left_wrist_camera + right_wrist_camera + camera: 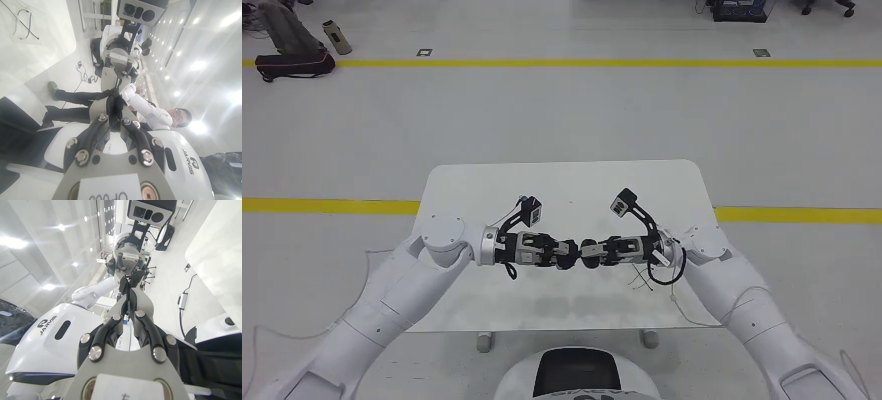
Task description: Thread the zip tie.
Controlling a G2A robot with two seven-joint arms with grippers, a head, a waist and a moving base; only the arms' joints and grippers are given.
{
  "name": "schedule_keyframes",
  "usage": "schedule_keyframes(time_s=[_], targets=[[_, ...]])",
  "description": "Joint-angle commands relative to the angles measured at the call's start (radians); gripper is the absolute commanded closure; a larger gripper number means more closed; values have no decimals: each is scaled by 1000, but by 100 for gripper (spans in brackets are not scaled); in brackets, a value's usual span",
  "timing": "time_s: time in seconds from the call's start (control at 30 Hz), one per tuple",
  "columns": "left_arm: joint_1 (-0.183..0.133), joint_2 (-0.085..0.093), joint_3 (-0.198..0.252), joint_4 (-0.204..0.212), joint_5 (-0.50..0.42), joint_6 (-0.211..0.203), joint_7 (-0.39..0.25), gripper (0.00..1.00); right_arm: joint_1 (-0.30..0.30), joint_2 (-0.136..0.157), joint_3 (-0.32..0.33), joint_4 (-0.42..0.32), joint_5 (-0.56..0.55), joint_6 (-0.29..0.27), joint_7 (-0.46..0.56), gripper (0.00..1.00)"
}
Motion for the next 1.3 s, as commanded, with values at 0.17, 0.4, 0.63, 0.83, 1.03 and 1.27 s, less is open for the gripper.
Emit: schedule_keyframes(time_s=[0.17,0.4,0.63,0.83,1.03,1.27], targets=[[-5,-1,0,8,-6,-2,4,100,2,-1,3,12,16,-6,-16,6],[-3,1,-17,15,-15,-22,19,100,-22,9,66,33,53,-15,-46,0],[3,3,-29,8,-1,-54,28,100,-67,15,133,24,98,-15,-83,0],[6,3,-33,3,-2,-76,41,100,-67,15,133,24,98,-15,-83,0],[4,8,-29,-26,148,-101,125,100,-67,15,133,24,98,-15,-83,0],[40,27,-71,-109,347,-158,237,100,-88,29,172,-25,-58,-15,-194,0]])
